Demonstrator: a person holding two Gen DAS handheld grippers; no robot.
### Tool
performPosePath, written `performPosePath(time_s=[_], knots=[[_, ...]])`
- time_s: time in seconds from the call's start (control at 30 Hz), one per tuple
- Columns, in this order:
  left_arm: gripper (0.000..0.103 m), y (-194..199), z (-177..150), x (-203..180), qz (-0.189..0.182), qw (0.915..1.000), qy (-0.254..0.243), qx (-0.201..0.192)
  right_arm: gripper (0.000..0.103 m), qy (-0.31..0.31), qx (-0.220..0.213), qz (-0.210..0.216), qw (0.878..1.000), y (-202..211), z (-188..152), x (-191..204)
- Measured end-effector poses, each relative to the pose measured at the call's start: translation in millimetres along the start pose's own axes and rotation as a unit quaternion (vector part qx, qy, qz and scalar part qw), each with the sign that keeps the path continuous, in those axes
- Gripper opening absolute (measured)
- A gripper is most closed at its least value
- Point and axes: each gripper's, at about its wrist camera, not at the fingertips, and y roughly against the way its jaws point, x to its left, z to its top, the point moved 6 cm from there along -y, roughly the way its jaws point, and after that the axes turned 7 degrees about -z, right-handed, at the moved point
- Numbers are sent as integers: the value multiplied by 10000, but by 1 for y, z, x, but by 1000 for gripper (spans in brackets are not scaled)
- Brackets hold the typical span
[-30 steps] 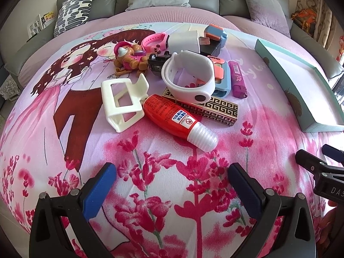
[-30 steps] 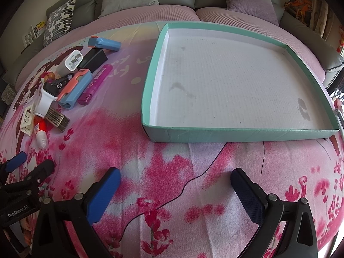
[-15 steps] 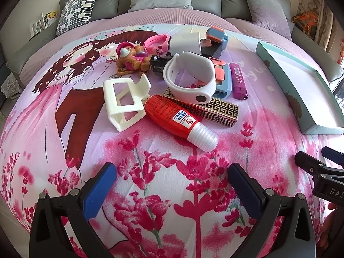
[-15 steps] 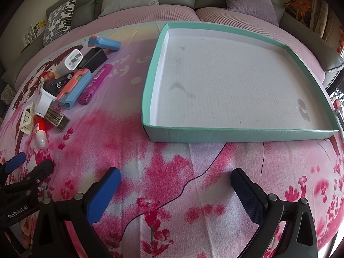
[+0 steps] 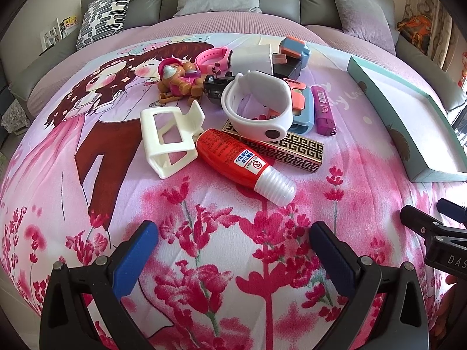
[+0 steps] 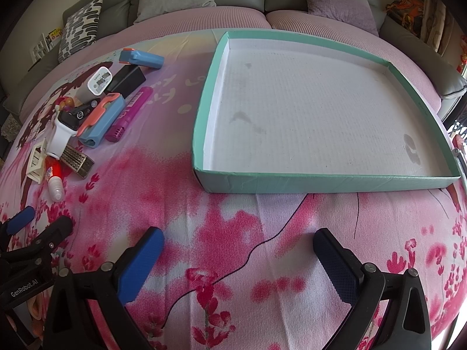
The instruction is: Organize rigid objects
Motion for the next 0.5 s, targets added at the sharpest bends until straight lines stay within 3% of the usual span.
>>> performPosePath(time_s=[0.37,0.5], knots=[[103,2,0,-1,-39,10000,-15,44,103,-15,-12,19,10000,1,0,-1],[103,12,6,5,-251,9995,79,180,103,-126,-219,304,9992,15,3,-5]])
